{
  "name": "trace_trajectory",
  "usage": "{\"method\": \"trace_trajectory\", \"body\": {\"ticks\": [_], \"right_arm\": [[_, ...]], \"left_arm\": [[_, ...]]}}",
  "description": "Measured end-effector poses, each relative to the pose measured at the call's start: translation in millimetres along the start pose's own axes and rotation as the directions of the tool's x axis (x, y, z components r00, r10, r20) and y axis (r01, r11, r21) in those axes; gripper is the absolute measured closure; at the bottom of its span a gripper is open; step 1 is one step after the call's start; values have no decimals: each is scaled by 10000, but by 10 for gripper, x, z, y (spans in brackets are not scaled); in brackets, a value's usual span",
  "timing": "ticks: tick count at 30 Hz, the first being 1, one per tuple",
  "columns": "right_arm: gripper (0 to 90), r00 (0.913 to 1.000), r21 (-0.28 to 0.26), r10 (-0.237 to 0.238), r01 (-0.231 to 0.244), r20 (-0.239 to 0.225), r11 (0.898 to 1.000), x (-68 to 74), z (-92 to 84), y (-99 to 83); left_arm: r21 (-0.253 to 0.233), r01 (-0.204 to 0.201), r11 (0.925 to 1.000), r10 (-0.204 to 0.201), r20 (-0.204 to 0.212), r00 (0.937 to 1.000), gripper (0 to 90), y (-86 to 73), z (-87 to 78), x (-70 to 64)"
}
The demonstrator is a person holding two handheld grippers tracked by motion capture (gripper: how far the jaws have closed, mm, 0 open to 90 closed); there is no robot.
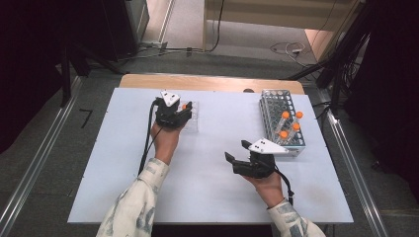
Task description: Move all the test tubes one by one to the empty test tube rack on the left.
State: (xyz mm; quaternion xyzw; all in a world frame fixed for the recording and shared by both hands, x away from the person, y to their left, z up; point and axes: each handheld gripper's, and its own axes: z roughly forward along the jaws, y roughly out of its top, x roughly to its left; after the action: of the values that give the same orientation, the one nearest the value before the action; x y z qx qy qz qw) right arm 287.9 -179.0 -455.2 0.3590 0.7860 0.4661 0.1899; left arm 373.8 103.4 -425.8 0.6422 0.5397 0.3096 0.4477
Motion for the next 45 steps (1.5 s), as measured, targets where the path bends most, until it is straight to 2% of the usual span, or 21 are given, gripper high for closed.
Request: {"method": "trace_trajectory", "body": {"ticks": [1,3,4,5,9,14,25,32,37,45], "right_arm": [[246,10000,12,8,-8,23,10000,-7,-9,-4],[246,9999,-6,110,-110,128,9999,-46,-43,-30],[246,9999,-6,110,-110,128,9999,-46,-43,-30],[246,9998,-9,137,-137,162,9999,-63,-59,-39],[251,9988,-142,334,-329,359,9994,-150,-156,-70],[252,9977,-247,457,-445,494,9987,-207,-257,-100],[262,9948,-301,596,-572,829,9979,-343,-447,-214],[267,9896,-444,763,-714,1221,9965,-442,-628,-303],[274,9843,-521,882,-811,1530,9953,-516,-731,-362],[301,9692,-767,1193,-1050,2156,9915,-661,-805,-407]], "left_arm": [[-10,38,10000,-38,10,10000,459,-5,-5,1],[20,9,10000,-8,-144,9999,333,-19,-22,0],[6,24,10000,-24,-209,9998,333,-27,-33,0],[19,67,10000,-67,-219,9997,295,-35,-42,3],[49,373,9993,-373,-56,9993,213,-56,-98,15],[-66,273,9996,-271,220,9994,194,-80,-190,-29],[-211,-27,9998,38,531,9986,182,-177,-425,-111],[-199,41,9998,-26,717,9974,181,-321,-562,-52],[-249,134,9996,-118,620,9980,181,-413,-644,9],[-76,201,9998,-196,610,9979,181,-542,-748,81]]}}
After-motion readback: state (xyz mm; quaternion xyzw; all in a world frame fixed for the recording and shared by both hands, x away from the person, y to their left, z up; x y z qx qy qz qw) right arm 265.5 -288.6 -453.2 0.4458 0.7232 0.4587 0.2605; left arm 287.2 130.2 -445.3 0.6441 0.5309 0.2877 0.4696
